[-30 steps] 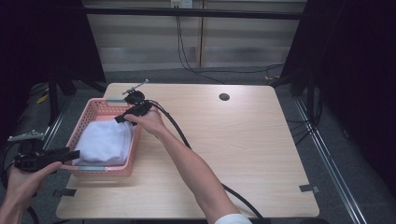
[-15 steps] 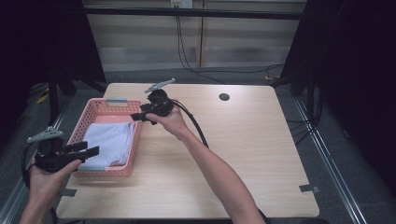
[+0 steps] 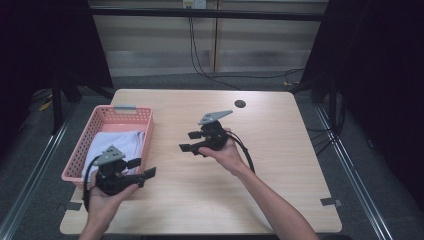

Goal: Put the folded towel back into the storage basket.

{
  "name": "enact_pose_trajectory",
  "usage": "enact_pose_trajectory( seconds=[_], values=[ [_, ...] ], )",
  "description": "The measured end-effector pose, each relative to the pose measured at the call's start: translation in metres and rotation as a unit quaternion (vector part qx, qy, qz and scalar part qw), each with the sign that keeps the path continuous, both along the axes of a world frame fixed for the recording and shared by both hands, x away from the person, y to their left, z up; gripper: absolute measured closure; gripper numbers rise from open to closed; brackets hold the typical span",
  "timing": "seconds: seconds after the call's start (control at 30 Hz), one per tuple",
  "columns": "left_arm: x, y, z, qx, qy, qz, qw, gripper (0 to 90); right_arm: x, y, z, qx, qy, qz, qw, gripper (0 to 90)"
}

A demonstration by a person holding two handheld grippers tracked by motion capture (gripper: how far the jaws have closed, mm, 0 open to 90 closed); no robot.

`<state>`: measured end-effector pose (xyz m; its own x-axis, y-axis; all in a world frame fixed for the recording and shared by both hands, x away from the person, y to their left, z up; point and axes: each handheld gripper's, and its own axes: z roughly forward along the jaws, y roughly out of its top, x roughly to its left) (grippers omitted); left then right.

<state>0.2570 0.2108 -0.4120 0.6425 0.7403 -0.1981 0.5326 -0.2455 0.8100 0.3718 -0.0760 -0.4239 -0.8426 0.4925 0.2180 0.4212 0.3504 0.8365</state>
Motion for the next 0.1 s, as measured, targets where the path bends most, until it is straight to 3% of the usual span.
enact_pose_trajectory(
  seconds=[0.1],
  values=[
    [-0.008, -0.019, -0.014, 0.008, 0.004, -0.017, 0.9998, 30.0, -0.011, -0.017, -0.005, 0.000, 0.003, -0.002, 1.0000, 36.5]
  ],
)
